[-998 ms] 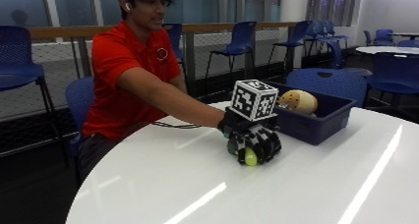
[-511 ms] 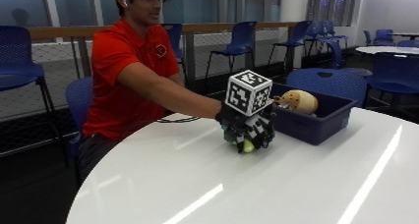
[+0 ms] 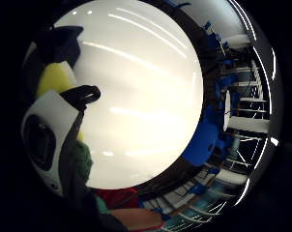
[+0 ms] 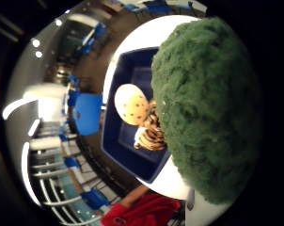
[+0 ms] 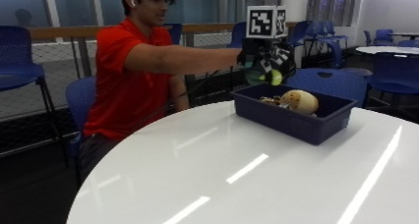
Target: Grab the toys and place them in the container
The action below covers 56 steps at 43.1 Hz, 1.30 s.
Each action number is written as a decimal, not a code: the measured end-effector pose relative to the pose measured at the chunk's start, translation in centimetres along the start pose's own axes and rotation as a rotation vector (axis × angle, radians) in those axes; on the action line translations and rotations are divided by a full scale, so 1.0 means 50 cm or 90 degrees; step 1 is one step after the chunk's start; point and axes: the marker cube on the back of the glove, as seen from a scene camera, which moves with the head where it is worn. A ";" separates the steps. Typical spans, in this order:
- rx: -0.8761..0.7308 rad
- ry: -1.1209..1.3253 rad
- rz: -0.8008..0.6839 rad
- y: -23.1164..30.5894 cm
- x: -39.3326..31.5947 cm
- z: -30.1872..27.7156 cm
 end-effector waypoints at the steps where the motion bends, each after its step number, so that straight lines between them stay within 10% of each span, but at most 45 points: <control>1: 0.001 -0.002 -0.002 -0.002 -0.010 -0.010; 25: 0.017 -0.062 -0.126 0.004 -0.297 -0.065; 56: -0.099 -0.063 -0.074 0.056 -0.094 0.068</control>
